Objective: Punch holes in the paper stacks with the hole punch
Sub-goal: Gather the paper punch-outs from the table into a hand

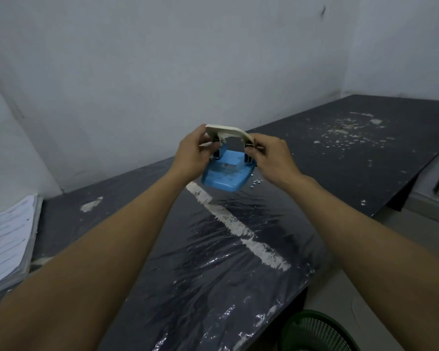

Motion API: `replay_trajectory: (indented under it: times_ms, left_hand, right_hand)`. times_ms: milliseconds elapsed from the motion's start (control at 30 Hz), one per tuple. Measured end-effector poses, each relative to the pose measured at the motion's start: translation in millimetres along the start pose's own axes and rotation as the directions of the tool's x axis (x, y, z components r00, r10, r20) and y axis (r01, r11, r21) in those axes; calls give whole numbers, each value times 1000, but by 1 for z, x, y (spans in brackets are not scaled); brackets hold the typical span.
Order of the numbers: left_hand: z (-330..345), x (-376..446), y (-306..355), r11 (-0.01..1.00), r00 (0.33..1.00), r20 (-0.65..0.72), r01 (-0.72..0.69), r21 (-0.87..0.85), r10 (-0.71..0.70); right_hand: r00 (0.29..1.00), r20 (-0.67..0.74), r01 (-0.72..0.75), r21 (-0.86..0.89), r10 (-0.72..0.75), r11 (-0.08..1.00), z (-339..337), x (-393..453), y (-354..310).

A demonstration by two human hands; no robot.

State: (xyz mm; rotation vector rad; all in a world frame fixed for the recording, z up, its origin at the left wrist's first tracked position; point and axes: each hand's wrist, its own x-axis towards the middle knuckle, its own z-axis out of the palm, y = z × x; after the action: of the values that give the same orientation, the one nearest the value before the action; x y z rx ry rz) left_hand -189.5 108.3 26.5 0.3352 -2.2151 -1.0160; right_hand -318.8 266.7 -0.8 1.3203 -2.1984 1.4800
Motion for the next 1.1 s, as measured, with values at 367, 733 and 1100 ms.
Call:
replay_trajectory:
  times_ms: [367, 733, 1100]
  left_hand:
    - [-55, -28, -8, 928, 955, -238, -79, 364, 175]
    - [-151, -93, -43, 879, 891, -440, 119, 462, 110]
    - [-233, -178, -108, 840, 855, -517, 314, 443, -47]
  right_hand:
    - [999, 14, -53, 271, 51, 961, 45, -2, -45]
    - [994, 5, -110, 269, 112, 957, 153, -7, -133]
    - [970, 210, -182, 296, 122, 938, 282, -40, -186]
